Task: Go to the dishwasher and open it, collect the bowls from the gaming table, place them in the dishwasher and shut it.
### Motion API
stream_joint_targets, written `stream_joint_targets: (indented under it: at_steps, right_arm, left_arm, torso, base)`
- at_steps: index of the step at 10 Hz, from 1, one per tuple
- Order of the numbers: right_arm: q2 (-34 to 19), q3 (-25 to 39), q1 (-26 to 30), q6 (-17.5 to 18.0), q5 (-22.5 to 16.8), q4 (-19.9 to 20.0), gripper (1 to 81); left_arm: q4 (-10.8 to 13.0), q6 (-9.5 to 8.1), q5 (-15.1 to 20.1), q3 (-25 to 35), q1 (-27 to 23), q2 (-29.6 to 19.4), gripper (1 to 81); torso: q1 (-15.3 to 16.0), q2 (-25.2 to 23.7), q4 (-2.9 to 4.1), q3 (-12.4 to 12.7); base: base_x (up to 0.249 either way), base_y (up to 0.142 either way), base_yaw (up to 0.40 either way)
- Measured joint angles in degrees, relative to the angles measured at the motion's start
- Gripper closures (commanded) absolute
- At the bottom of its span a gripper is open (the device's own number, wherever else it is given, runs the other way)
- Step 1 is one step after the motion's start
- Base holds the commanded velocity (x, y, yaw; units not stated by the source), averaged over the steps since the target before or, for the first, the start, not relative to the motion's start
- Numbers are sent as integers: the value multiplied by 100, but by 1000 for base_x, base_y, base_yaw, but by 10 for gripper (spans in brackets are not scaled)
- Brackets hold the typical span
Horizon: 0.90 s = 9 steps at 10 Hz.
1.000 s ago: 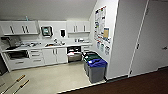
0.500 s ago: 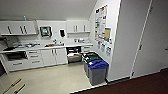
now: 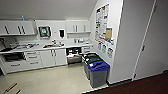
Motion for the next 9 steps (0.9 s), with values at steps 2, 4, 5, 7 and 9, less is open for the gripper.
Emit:
stream_joint_targets:
  at_steps: [2,4,5,7,9]
  right_arm:
    - [-7,-17,-11,0,-9,0,811]
    - [-7,-22,-13,0,-6,0,811]
    - [-2,-22,-13,0,-4,0,811]
    - [-7,-22,-15,0,-4,0,811]
    - [-5,-22,-6,-2,-4,0,811]
  left_arm:
    - [1,0,0,0,2,20,811]
    - [1,0,0,4,0,15,811]
    - [0,0,0,4,0,12,811]
    - [0,0,0,4,5,4,811]
    - [1,0,0,2,0,0,811]
  torso:
    - [0,-2,0,0]
    - [0,0,0,0]
    - [0,0,0,0]
    - [0,-2,0,0]
    - [0,0,0,0]
  base:
    - [160,0,0]
    - [160,0,0]
    - [160,0,0]
    - [160,0,0]
    - [159,0,0]
